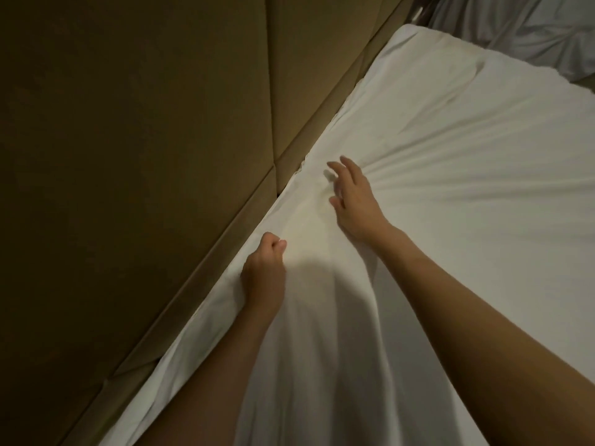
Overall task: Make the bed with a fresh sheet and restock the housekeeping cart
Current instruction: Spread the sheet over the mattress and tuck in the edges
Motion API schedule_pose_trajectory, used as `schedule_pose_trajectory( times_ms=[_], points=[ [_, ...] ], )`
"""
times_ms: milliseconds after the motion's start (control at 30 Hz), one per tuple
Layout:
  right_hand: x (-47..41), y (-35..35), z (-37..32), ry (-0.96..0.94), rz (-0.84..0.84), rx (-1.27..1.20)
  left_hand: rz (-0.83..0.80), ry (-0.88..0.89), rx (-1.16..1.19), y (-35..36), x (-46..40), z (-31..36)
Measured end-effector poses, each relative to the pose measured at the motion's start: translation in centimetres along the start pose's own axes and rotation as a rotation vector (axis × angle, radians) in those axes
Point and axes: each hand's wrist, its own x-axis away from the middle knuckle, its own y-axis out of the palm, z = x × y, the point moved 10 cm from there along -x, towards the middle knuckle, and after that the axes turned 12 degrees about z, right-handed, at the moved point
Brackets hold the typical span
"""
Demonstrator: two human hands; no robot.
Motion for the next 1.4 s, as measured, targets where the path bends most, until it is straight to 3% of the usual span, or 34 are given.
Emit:
schedule_pose_trajectory(
  times_ms=[133, 233, 333, 433, 533, 633, 733, 867, 1033, 1200, 1400],
  points=[
    [6.4, -0.9, -1.3, -0.079, 0.014, 0.201, 0.080, 0.254, -0.211, -0.7, 2.8, 2.4],
    [14.2, -2.1, 1.6, -0.001, -0.041, 0.271, 0.088, 0.415, -0.441, 0.0, 7.9, 2.6],
    [23.5, -4.8, 5.7, 0.120, -0.111, 0.322, -0.080, 0.506, -0.456, 0.7, 15.7, 4.1],
    [34.0, -9.6, 9.5, 0.252, -0.184, 0.385, -0.339, 0.462, -0.422, 1.8, 25.3, 5.4],
    [44.8, -16.9, 13.0, 0.439, -0.155, 0.426, -0.457, 0.526, -0.360, 2.6, 34.2, 8.8],
    [55.1, -23.6, 15.7, 0.622, -0.058, 0.428, -0.514, 0.729, -0.293, 3.7, 42.5, 13.9],
    [64.6, -28.6, 17.1, 0.790, 0.060, 0.439, -0.571, 0.814, -0.191, 4.5, 50.3, 16.9],
    [77.5, -32.1, 17.6, 0.967, 0.222, 0.447, -0.676, 0.966, -0.129, 5.3, 61.5, 17.0],
    [93.5, -33.2, 17.8, 1.220, 0.271, 0.391, -0.825, 1.060, -0.194, 5.3, 74.0, 13.5],
    [106.7, -35.2, 16.8, 1.336, 0.410, 0.340, -0.956, 1.193, -0.312, 5.3, 86.7, 12.1],
    [119.2, -39.5, 22.0, 1.383, 0.592, 0.291, -0.996, 1.272, -0.350, 8.5, 100.7, 13.9]
  ],
)
